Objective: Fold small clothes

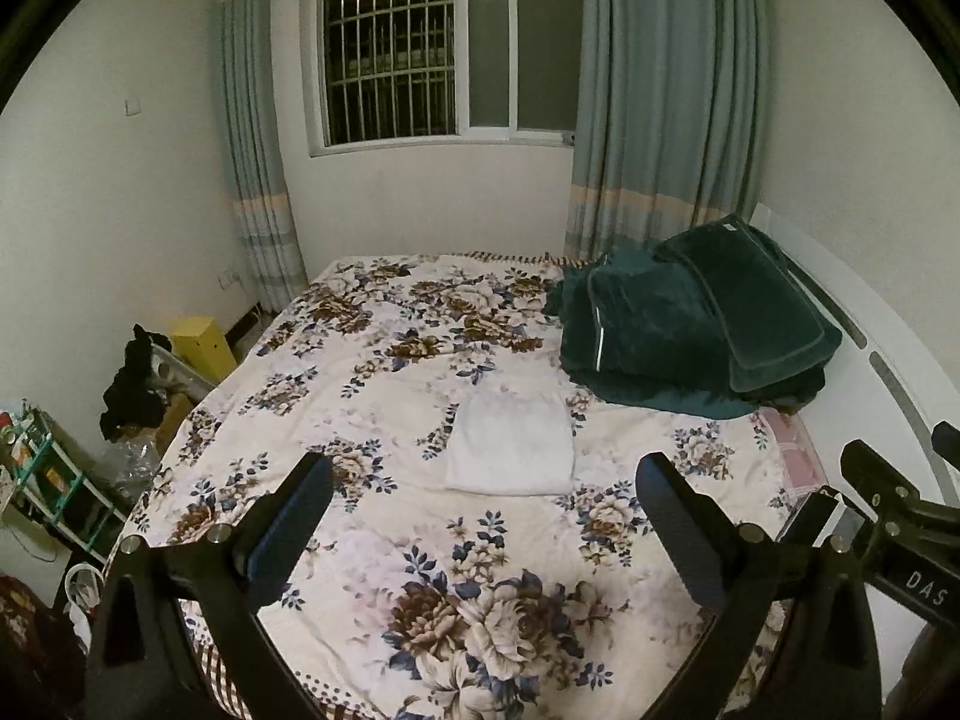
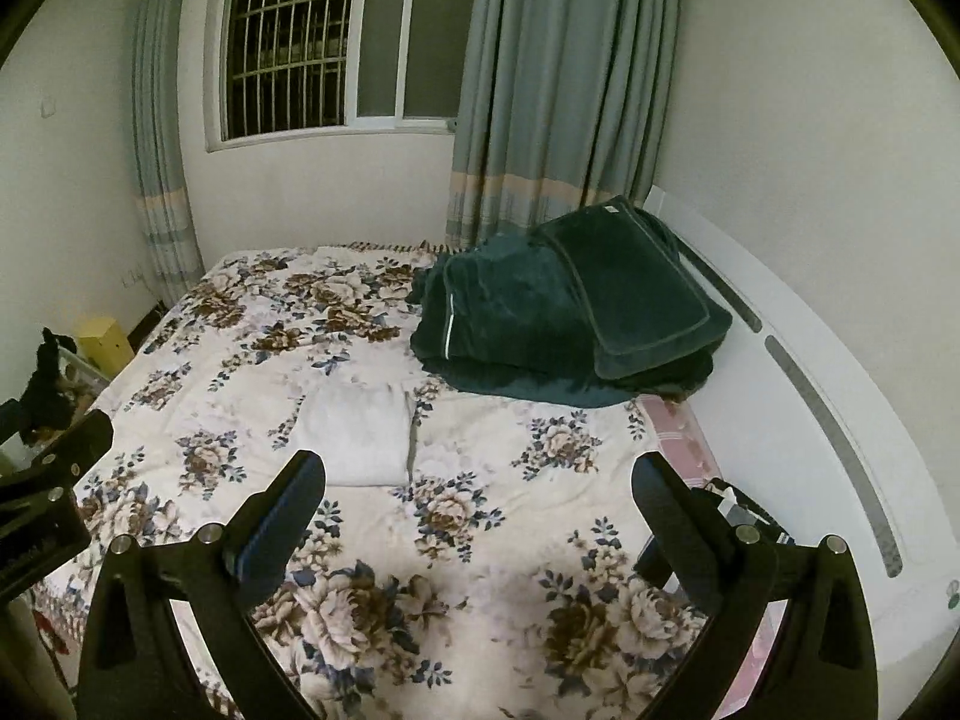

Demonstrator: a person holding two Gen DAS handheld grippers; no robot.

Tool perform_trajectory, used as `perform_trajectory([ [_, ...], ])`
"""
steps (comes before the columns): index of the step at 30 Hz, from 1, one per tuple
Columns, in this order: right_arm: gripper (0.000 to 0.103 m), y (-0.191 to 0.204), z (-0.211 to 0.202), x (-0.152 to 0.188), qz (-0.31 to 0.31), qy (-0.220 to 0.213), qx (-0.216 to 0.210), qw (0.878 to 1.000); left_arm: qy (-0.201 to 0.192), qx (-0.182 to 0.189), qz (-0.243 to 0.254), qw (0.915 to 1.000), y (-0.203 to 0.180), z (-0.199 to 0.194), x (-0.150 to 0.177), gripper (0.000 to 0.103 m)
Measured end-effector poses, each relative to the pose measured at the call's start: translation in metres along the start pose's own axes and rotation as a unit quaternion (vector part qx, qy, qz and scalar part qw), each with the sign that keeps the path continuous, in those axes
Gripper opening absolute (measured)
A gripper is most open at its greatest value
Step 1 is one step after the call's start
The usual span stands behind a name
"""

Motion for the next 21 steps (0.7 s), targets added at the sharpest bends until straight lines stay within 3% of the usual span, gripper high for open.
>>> perform_trajectory([
  [8, 0.103, -0.006, -0.032, 0.003, -0.009, -0.012, -0.016, 1.000, -0.007, -0.002, -0.009, 0.9999, 0.000, -0.024, 0.011, 0.103],
  [21, 0.103, -0.003, -0.035, 0.003, -0.015, -0.010, -0.046, 0.999, -0.018, -0.011, -0.013, 0.9997, -0.003, -0.040, 0.012, 0.103],
])
Point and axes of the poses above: each gripper's, at about its wrist camera, not at the fingertips, and z roughly the way its jaws point, y to its left, x to its underside, the point moved 2 cm from there along z, roughly the way its jaws point, and after that the axes turned 7 degrees about z, right-handed, at the moved point
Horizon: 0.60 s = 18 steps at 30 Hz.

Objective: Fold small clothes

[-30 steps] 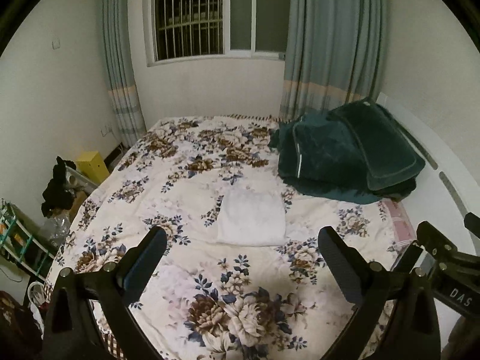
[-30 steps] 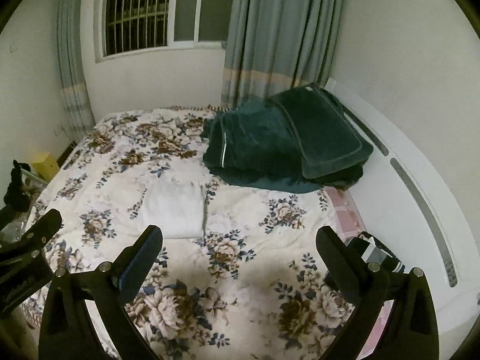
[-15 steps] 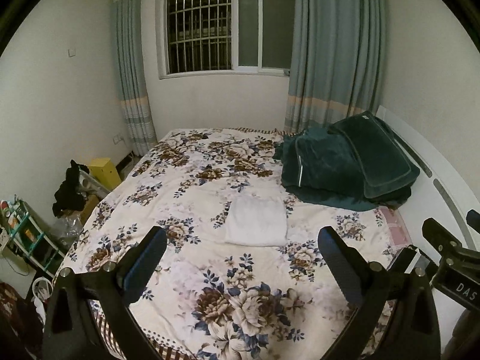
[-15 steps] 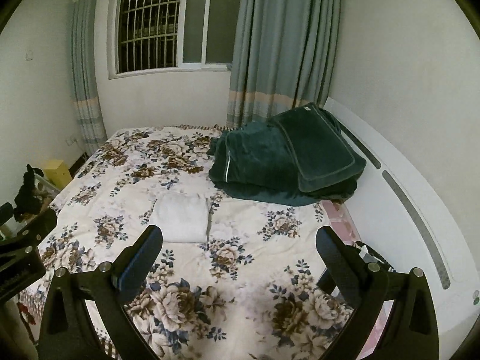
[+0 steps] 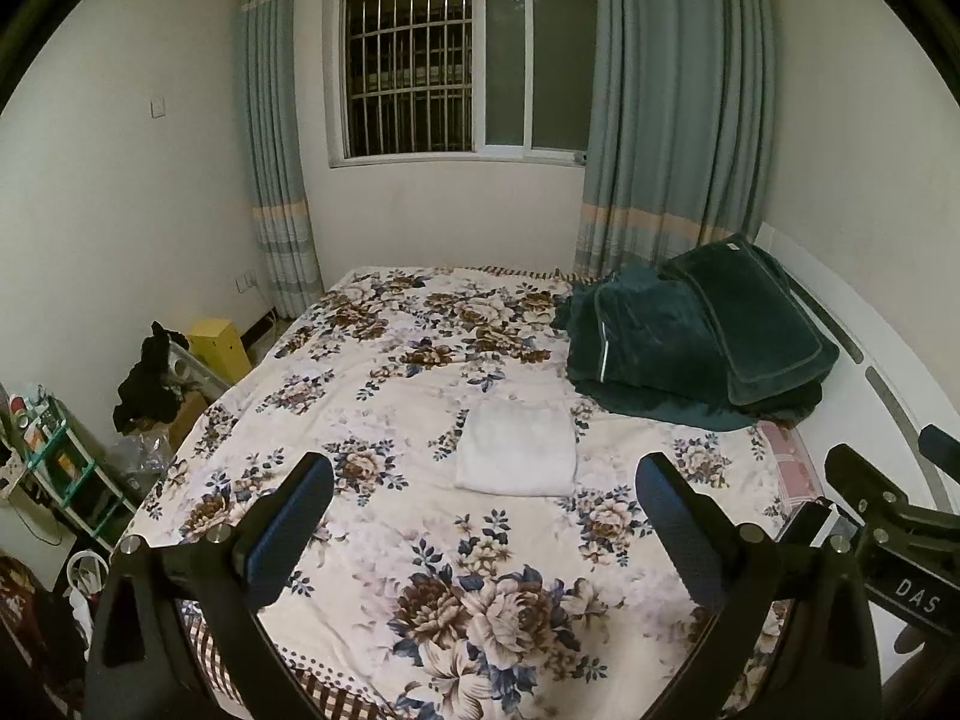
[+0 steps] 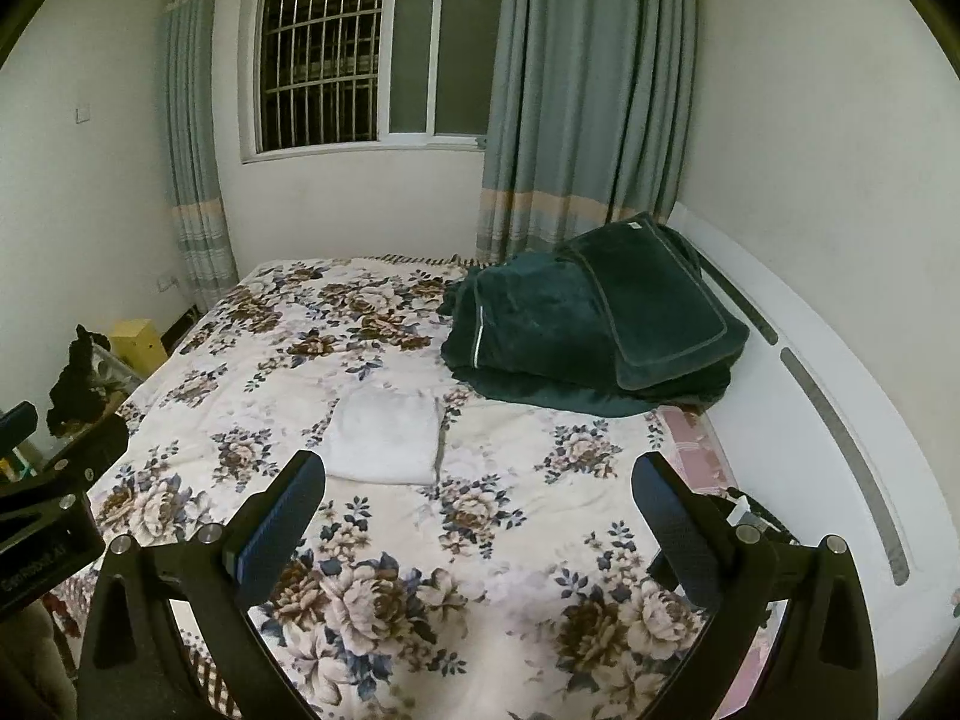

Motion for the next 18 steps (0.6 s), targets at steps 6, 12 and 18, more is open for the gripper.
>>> perform_trajectory([
  [6, 0.103, 0.0001, -0.0011, -0.0011, 0.001, -0.002, -0.007, 1.000, -0.006, -0.003, -0.003, 1.0000, -0.0003, -0.0064, 0.0008, 0.103],
  [12, 0.103, -0.0017, 0.0024, -0.0048, 0.001, -0.002, -0.010, 1.000, -0.008, 0.001, -0.001, 1.0000, -0.0018, -0.0086, 0.0018, 0.103],
  [18, 0.103, -0.0022, 0.0018, -0.0041, 0.001, -0.002, -0.010, 1.000, -0.009, 0.000, 0.000, 1.0000, -0.0033, -0.0101, 0.0026, 0.103],
])
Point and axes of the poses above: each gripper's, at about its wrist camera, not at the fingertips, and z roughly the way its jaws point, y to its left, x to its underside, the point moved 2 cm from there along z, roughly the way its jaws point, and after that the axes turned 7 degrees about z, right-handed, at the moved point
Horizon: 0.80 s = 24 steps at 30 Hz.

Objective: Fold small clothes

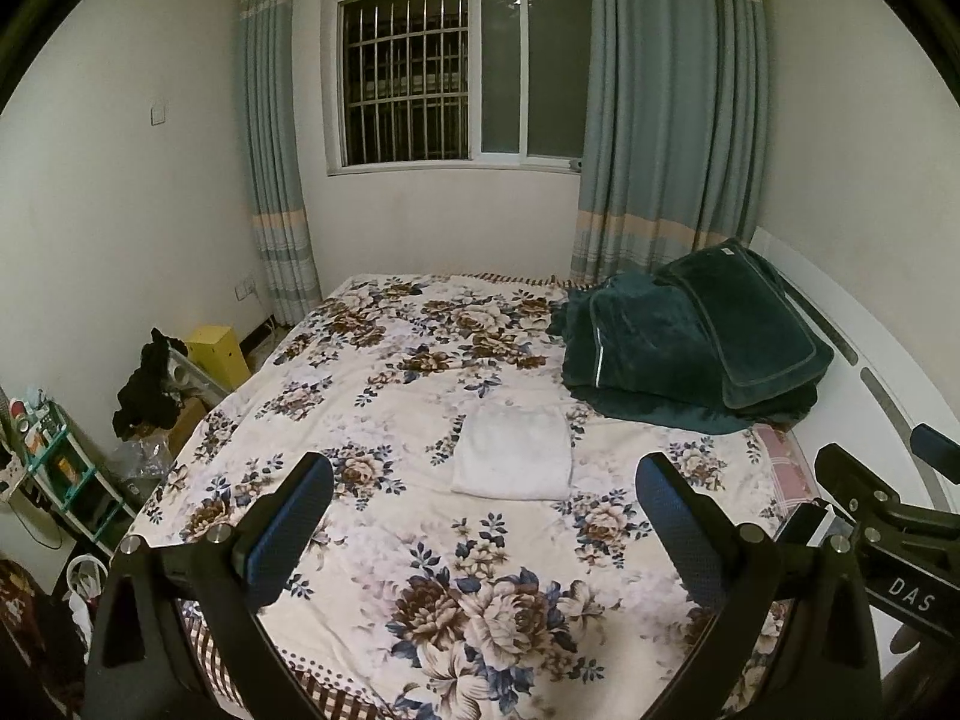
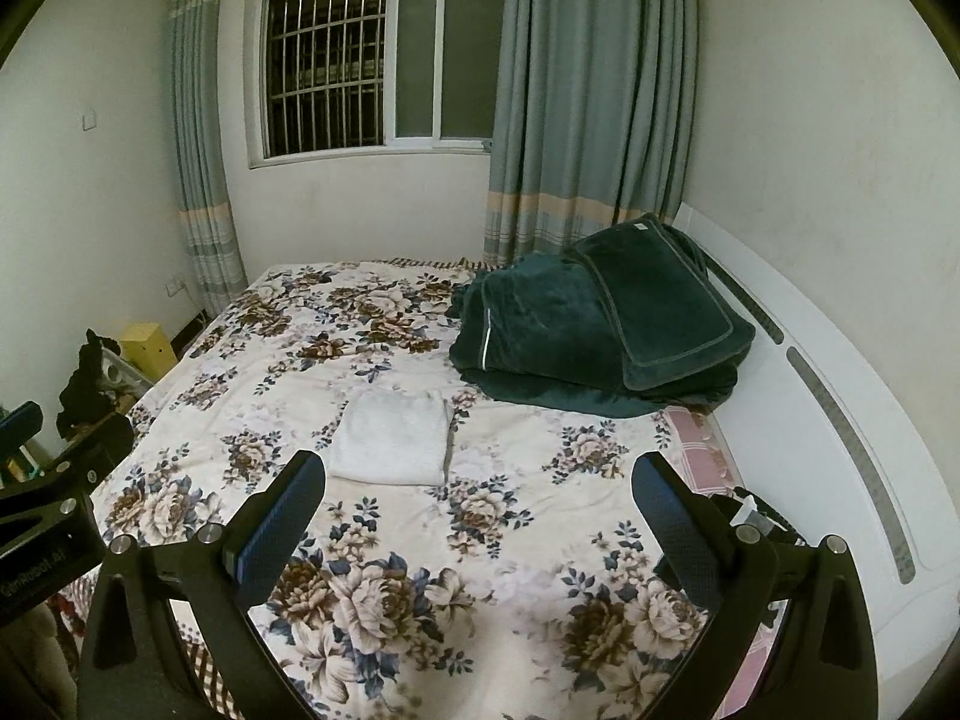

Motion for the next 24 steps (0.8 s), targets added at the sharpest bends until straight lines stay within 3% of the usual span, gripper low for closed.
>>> perform_trajectory([
  [24, 0.103, 0.0007, -0.0034, 0.0050, 0.002, 0.000, 0.002, 1.000, -0.003, -0.003, -0.003, 1.0000, -0.0025, -0.0045, -0.0052, 0.103],
])
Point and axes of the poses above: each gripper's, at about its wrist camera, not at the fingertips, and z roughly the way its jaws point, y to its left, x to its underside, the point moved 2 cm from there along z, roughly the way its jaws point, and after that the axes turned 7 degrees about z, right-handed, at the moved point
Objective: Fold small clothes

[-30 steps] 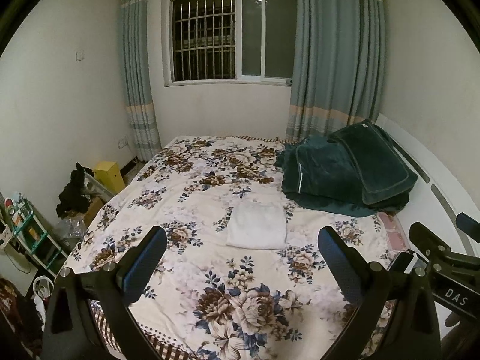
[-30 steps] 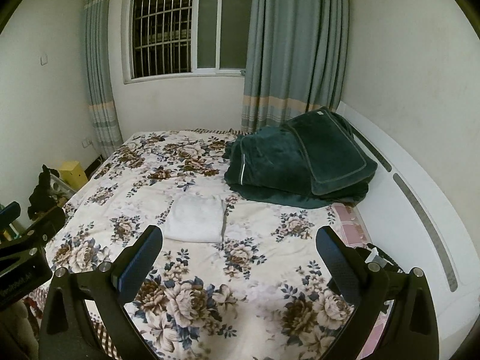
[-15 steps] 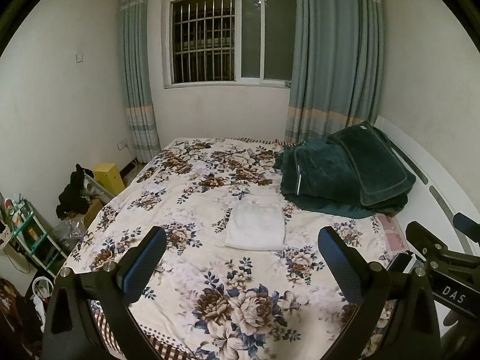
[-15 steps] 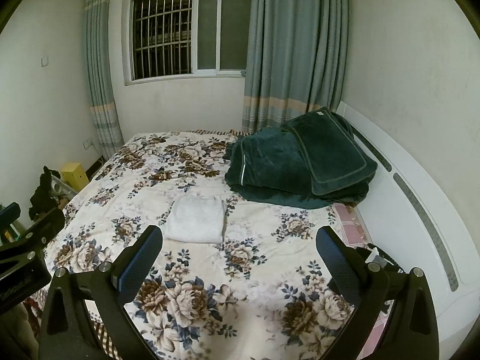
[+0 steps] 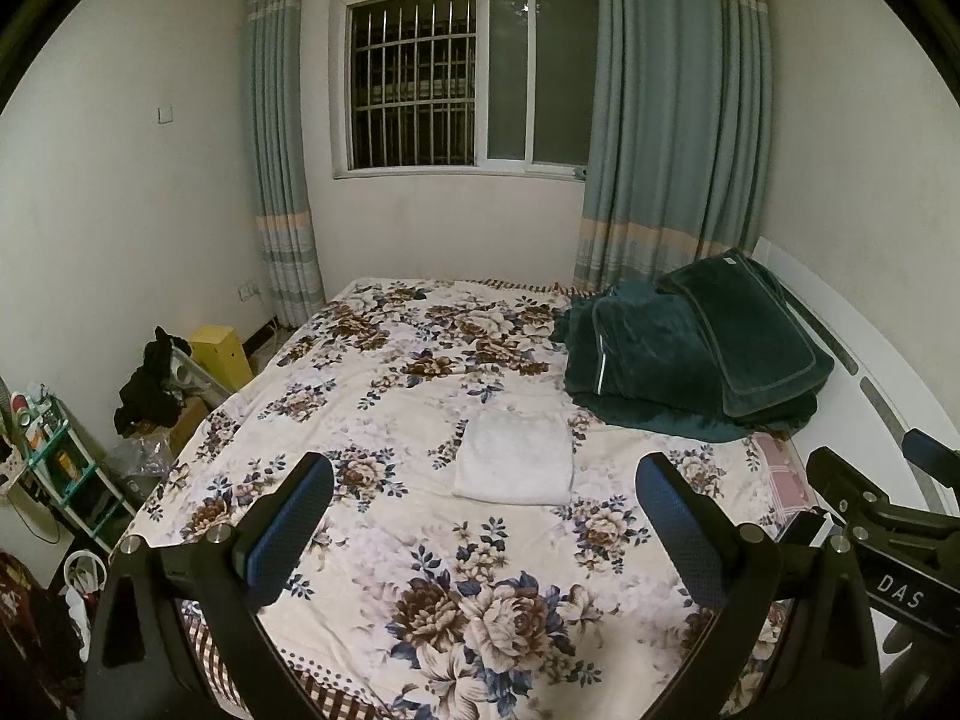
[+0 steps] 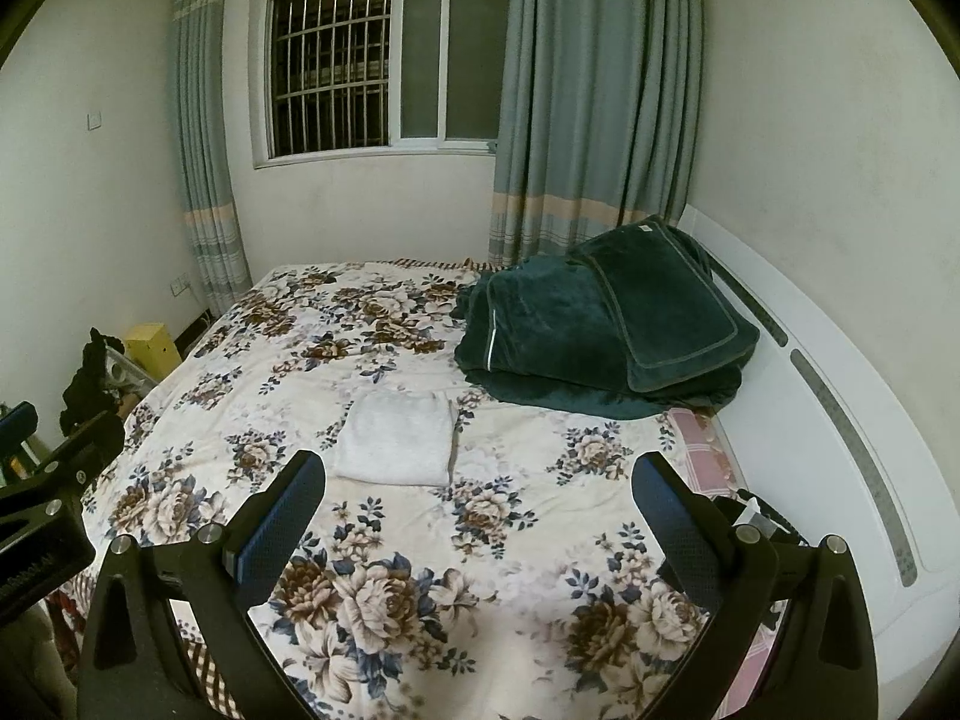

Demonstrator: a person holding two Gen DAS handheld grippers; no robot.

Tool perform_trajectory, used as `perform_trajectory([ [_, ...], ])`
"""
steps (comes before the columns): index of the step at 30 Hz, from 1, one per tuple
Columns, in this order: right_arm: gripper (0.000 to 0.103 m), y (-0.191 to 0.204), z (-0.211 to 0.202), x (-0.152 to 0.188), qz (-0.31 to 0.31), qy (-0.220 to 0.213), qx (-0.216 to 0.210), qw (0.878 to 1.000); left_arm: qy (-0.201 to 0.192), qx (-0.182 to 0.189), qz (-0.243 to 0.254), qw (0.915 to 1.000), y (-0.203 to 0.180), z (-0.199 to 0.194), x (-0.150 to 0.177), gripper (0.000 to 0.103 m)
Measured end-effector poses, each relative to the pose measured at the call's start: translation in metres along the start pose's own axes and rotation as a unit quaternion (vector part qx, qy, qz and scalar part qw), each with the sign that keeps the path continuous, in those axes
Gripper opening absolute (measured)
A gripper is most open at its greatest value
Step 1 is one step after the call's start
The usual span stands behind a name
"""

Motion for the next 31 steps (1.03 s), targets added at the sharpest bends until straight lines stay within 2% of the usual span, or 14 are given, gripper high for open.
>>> perform_trajectory([
  [31, 0.103, 0.0028, -0.0044, 0.0041, 0.001, 0.000, -0.001, 1.000, -0.003, -0.016, -0.008, 0.9998, 0.0045, -0.0078, -0.0003, 0.103],
])
Point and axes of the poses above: each gripper's, at about its wrist camera, not at the fingertips, and z roughly the way its jaws point, y to its left, x to its underside, the point moved 2 cm from there along z, roughly the way its jaws point, and after that the axes turned 7 degrees about z, right-handed, at the moved point
